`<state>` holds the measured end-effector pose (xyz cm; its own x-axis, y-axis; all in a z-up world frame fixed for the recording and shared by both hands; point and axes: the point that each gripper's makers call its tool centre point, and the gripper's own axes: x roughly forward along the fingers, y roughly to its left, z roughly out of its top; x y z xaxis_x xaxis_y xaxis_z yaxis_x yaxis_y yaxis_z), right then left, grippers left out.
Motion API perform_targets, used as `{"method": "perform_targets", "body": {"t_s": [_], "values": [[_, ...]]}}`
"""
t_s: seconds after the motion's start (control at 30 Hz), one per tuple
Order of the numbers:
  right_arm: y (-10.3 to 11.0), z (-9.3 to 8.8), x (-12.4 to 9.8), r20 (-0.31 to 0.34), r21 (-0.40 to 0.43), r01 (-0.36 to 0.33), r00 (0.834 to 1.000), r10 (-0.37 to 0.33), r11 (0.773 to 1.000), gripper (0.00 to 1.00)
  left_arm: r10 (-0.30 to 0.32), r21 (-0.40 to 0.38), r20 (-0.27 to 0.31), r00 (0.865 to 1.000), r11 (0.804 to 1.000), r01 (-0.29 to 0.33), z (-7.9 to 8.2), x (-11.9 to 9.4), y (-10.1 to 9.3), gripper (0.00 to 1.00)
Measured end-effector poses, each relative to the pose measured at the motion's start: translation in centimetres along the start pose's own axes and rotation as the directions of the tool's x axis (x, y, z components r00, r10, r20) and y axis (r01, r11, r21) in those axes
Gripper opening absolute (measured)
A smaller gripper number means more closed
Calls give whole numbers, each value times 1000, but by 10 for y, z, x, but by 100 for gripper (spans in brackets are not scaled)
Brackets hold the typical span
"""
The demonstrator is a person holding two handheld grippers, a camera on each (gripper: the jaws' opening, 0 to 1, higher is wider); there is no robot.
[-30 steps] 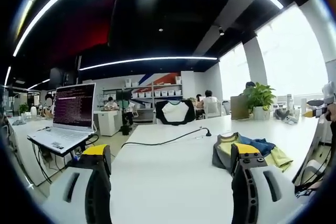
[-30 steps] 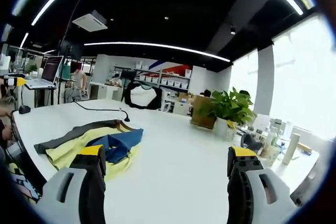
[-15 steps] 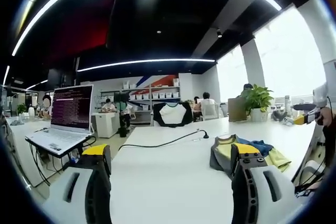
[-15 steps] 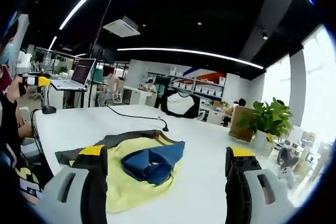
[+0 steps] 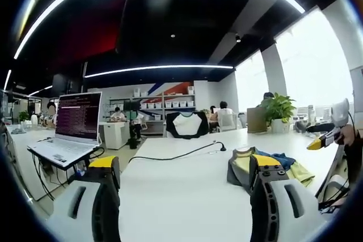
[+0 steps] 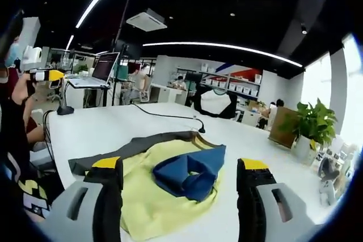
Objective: Fold the garment on the visible template until the final outline fits inside the template.
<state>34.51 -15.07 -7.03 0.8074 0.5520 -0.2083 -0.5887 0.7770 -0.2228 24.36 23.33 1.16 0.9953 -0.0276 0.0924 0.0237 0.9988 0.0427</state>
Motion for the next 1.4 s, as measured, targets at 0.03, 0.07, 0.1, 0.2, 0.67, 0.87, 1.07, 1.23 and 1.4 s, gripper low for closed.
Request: {"method": "perform_targets", "body": {"t_s": [0.03, 0.07, 0.1, 0.2, 0.67, 0.87, 1.07, 1.23, 1.4], "values": [[4, -2, 3, -2, 2, -10, 1000, 10, 1000, 80, 1, 0, 2, 1000, 1000, -1, 0, 0, 0, 100], [10, -5, 8, -7, 7, -28, 1000, 28, 1000, 78, 1, 0, 2, 1000, 1000, -1, 1, 0, 1, 100], [13, -8, 12, -14, 14, -39, 999, 39, 999, 76, 1, 1, 3, 1000, 1000, -1, 1, -1, 1, 100], [24, -18, 25, -45, 35, -74, 996, 75, 997, 70, -7, -1, 26, 1000, 1000, 7, 5, 0, 0, 100], [42, -43, 53, -112, 74, -116, 986, 124, 990, 54, 16, 0, 31, 999, 1000, -16, 6, -3, 7, 100], [45, -51, 68, -134, 117, -139, 979, 154, 983, 39, 18, 3, 22, 1000, 1000, -18, 5, -2, 7, 100], [47, -63, 85, -169, 124, -155, 970, 175, 980, 29, 14, 5, 19, 1000, 1000, -14, 4, 0, 6, 100], [46, -69, 96, -184, 109, -161, 966, 179, 981, 24, 21, 6, 22, 1000, 1000, -21, 6, -1, 8, 100], [46, -74, 106, -197, 92, -166, 964, 181, 982, 20, 25, 3, 11, 1000, 1000, -25, 3, -1, 9, 100]]}}
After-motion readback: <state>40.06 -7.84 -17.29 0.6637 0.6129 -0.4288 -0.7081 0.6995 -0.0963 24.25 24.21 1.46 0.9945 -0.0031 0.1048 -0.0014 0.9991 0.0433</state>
